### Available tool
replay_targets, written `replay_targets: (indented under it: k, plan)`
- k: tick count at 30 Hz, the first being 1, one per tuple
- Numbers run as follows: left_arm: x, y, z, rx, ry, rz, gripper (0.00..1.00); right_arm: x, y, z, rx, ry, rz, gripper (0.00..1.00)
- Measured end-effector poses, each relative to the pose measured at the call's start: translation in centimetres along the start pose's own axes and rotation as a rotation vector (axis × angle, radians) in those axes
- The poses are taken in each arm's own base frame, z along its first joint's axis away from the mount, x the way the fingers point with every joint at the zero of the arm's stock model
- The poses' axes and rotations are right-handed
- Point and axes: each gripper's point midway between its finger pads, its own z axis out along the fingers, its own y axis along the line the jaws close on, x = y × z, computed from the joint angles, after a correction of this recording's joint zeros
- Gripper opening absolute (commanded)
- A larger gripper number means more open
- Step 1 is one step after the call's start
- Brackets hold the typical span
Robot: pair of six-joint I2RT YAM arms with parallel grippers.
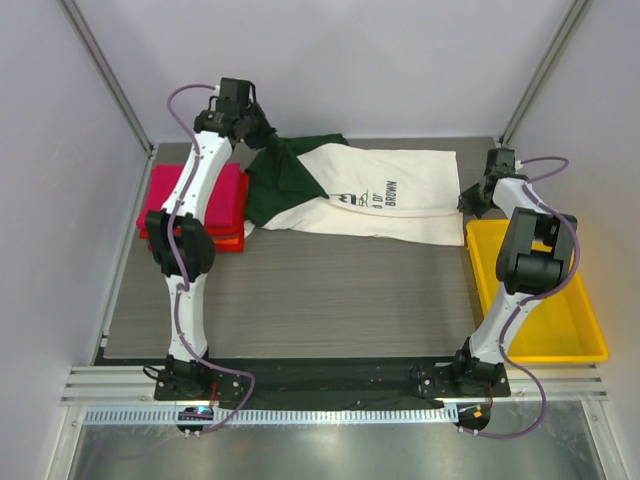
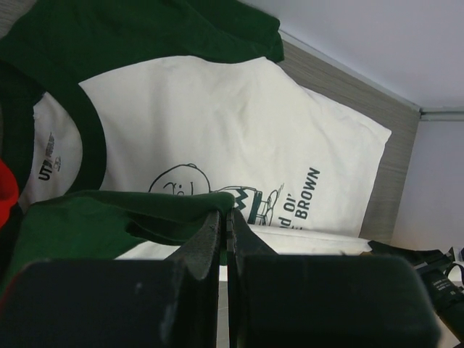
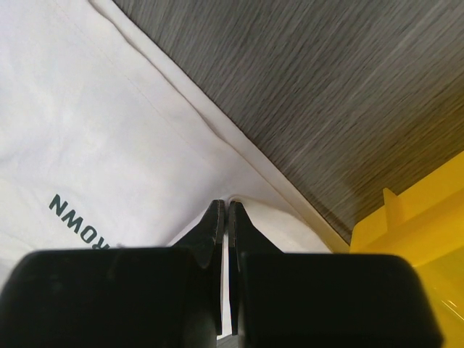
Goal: Fold and stack the t-shirts
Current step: Fold the tshirt
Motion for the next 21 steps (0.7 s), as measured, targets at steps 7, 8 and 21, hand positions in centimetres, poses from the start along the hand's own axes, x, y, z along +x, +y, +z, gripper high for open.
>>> replay_targets:
  k: [7, 8, 21]
  plan:
    - [-0.4, -0.6, 0.5, 0.039, -0.008, -0.028, 0.0, -0.3, 0.4, 0.2, -0.005, -0.004, 0.001, 0.01]
    - [-0.5, -0.7, 0.7, 0.044, -0.01, -0.031, 0.0, -0.4, 0.4, 0.2, -0.006, -0.004, 0.001, 0.01]
    - [-2.1, 0.8, 5.2, 0.112, -0.073, -0.117, 0.12, -0.5, 0.8, 1.2, -0.004, 0.002, 0.021, 0.42]
